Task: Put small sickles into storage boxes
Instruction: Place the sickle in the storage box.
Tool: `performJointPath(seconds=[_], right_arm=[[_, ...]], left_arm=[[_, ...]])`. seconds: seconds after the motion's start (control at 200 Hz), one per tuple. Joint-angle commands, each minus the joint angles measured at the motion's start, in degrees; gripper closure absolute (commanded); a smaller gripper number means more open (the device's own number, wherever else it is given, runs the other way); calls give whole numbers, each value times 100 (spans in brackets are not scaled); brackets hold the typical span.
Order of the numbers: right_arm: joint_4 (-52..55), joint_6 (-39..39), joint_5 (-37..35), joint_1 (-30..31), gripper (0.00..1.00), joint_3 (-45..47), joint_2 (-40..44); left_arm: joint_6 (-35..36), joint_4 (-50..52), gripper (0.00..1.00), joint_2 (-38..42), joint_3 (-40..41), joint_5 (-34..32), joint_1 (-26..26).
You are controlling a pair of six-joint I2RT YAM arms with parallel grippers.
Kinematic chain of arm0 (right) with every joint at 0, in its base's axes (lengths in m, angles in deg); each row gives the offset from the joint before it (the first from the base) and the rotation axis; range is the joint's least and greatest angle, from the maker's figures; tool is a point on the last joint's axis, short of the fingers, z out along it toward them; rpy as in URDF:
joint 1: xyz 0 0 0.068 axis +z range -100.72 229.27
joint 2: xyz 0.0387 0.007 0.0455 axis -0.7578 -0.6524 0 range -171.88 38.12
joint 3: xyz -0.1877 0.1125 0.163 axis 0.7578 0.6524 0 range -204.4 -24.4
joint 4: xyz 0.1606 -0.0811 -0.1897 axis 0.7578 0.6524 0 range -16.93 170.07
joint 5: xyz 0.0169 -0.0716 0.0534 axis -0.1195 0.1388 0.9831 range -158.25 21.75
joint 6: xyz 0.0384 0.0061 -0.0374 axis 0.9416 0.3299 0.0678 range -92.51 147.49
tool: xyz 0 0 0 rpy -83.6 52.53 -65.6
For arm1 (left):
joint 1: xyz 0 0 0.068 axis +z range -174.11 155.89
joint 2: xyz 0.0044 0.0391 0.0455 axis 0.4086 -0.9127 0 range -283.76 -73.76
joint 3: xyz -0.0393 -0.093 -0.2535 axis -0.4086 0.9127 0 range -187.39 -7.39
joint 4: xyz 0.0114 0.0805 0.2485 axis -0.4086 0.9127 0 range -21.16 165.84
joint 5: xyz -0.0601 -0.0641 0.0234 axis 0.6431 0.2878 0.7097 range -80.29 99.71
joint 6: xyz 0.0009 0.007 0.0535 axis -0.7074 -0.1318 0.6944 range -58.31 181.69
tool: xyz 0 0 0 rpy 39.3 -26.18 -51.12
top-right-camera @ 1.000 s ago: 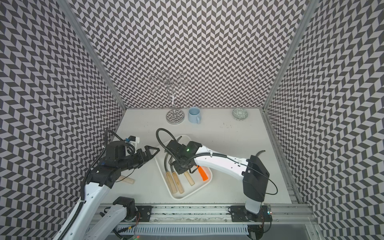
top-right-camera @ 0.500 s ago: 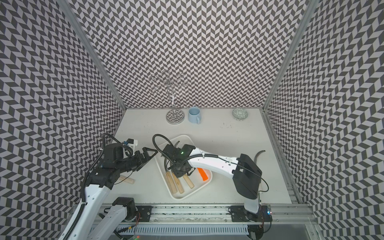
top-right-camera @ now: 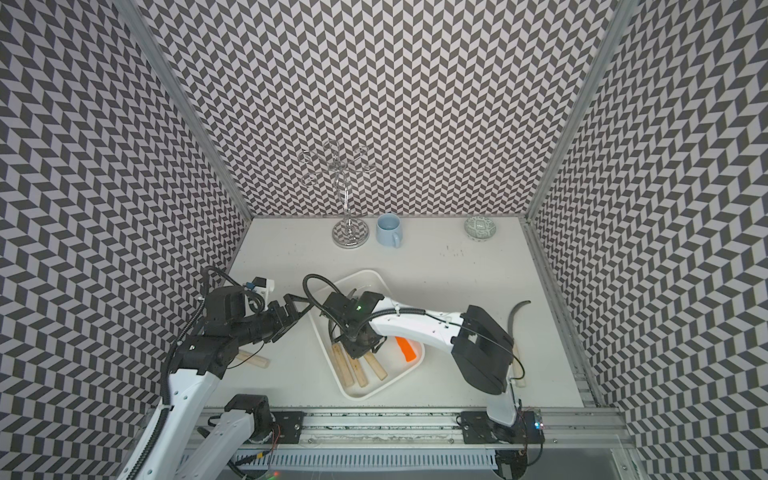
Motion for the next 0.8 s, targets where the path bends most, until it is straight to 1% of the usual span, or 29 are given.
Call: performJointPath(seconds=[0.0,0.796], right_arm=[[-204,-40,56,37,80,-59,-137],[-512,29,7,-19,80,18,-472]], left_arm=[[22,58,0,47,-189,61,57],[41,40,0,-95,-254,71,70]])
